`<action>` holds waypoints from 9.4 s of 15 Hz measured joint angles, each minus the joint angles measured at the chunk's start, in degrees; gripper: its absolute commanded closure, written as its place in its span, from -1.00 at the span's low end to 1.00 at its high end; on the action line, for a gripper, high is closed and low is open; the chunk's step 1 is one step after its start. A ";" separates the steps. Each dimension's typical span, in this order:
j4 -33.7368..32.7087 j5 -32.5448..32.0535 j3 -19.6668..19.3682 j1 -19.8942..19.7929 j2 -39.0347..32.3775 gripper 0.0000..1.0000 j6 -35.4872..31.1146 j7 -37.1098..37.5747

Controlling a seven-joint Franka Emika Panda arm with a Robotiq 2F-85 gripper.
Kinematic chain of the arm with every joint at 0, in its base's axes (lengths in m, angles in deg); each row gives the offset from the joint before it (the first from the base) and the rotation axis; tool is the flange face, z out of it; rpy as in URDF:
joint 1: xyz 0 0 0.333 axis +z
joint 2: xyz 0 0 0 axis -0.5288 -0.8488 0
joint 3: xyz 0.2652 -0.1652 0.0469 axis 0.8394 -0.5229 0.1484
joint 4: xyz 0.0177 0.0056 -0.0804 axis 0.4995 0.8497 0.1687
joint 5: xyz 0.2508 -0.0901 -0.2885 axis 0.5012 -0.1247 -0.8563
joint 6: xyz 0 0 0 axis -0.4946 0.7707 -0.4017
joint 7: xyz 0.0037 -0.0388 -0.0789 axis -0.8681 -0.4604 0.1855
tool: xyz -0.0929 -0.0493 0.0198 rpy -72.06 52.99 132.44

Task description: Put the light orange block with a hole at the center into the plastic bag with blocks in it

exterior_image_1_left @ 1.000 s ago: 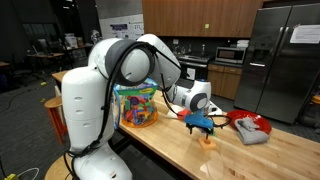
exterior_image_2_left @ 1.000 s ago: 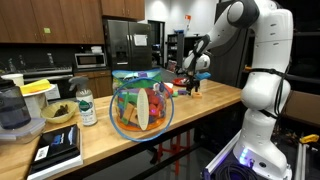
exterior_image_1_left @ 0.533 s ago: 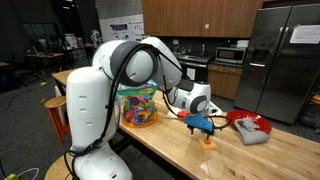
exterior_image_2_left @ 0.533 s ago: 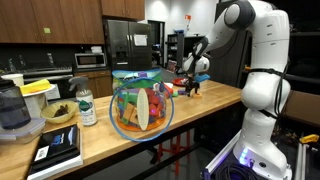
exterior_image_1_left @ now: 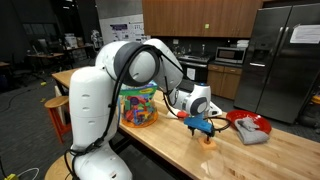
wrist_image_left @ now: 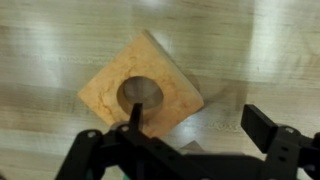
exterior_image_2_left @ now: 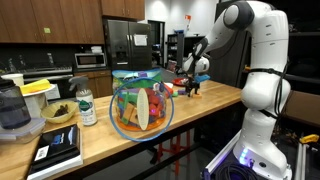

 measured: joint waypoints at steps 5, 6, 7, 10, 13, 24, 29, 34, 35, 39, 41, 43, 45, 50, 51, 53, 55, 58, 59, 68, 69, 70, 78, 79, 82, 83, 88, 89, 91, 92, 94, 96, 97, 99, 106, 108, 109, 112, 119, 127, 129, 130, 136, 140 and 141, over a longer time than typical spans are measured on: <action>-0.99 0.00 -0.29 -0.24 0.09 0.33 0.00 0.47; -1.18 -0.01 -0.39 -0.26 0.10 0.50 0.00 0.49; -1.37 -0.01 -0.47 -0.31 0.11 0.64 -0.01 0.49; -1.73 -0.01 -0.49 -0.47 0.10 0.98 -0.02 0.51; -1.76 -0.01 -0.49 -0.47 0.10 0.91 -0.03 0.52; -1.92 -3.61 -0.46 -0.46 0.59 0.91 1.14 0.14; -3.35 -6.63 -0.46 -0.46 3.46 0.91 4.67 -1.75; -5.12 -7.71 0.16 -0.41 7.27 0.91 6.90 -4.17; -5.49 -7.72 0.39 -0.37 7.98 0.91 7.17 -4.57; -7.09 -7.72 1.45 0.26 10.82 0.91 8.99 -5.54; -7.82 -7.72 2.00 0.81 12.22 0.91 10.21 -5.75; -8.40 -7.72 2.67 1.38 13.48 0.91 11.34 -5.79; -8.67 -7.72 3.27 2.00 14.59 0.91 12.11 -5.81; -8.81 -8.00 3.88 2.73 16.37 0.91 12.55 -7.47; -8.92 -8.20 3.83 2.72 16.72 0.91 12.54 -8.31; -9.17 -8.89 3.59 2.65 17.54 0.91 12.50 -10.00; -9.17 -9.58 3.38 2.58 18.46 0.91 12.45 -11.54; -9.14 -9.59 3.29 2.64 19.89 0.91 12.37 -13.51; -9.12 -9.59 3.34 2.82 20.36 0.91 12.38 -13.89; -8.85 -9.57 6.72 7.41 25.78 0.91 12.43 -12.91; -8.83 -9.57 7.19 7.82 26.29 0.91 12.42 -12.57; -8.83 -9.57 7.59 8.21 26.76 0.91 12.42 -12.32; -8.23 -9.47 10.20 11.97 29.18 0.91 12.34 -11.90; -8.09 -9.47 10.64 12.61 29.45 0.91 12.33 -11.91; -7.25 -9.47 12.09 14.44 30.65 0.91 12.23 -11.98; -6.91 -9.48 12.56 15.00 31.10 0.91 12.15 -12.01; -4.97 -9.49 14.41 17.63 33.05 0.91 11.13 -12.30; -4.56 -9.49 14.66 18.12 33.30 0.91 10.79 -12.39; -3.83 -9.49 15.10 19.10 33.77 0.91 10.20 -12.61; -3.54 -9.49 15.30 19.57 33.93 0.91 9.93 -12.76; -2.89 -9.49 15.62 20.65 34.33 0.91 9.26 -13.07; -2.38 -9.49 15.93 21.72 34.65 0.91 8.15 -13.68; -2.13 -9.48 16.07 22.26 34.80 0.91 7.46 -14.01; -1.50 -9.46 16.29 23.41 35.11 0.91 6.05 -14.68; 0.49 -8.97 17.06 27.85 35.50 0.91 3.67 -17.26; 1.02 -8.88 17.44 28.80 35.50 0.91 3.29 -17.35; 1.31 -8.80 17.59 29.25 35.50 0.91 3.08 -17.38; 1.95 -7.88 17.92 30.61 35.48 0.91 2.29 -17.52; 3.01 -6.42 18.50 31.89 34.98 -0.13 1.81 -18.36; 3.01 -6.42 18.47 31.40 34.50 -1.00 1.78 -18.21; 2.95 -6.50 18.46 30.66 34.50 -1.00 1.39 -17.78; 2.88 -6.56 18.46 30.13 34.50 -1.00 0.93 -17.33; 2.51 -6.84 18.09 25.72 34.52 -1.00 -1.62 -14.37; 2.44 -6.98 17.15 22.38 34.50 -1.00 -3.13 -11.74; 2.44 -6.98 16.73 21.49 34.45 -1.00 -3.73 -11.06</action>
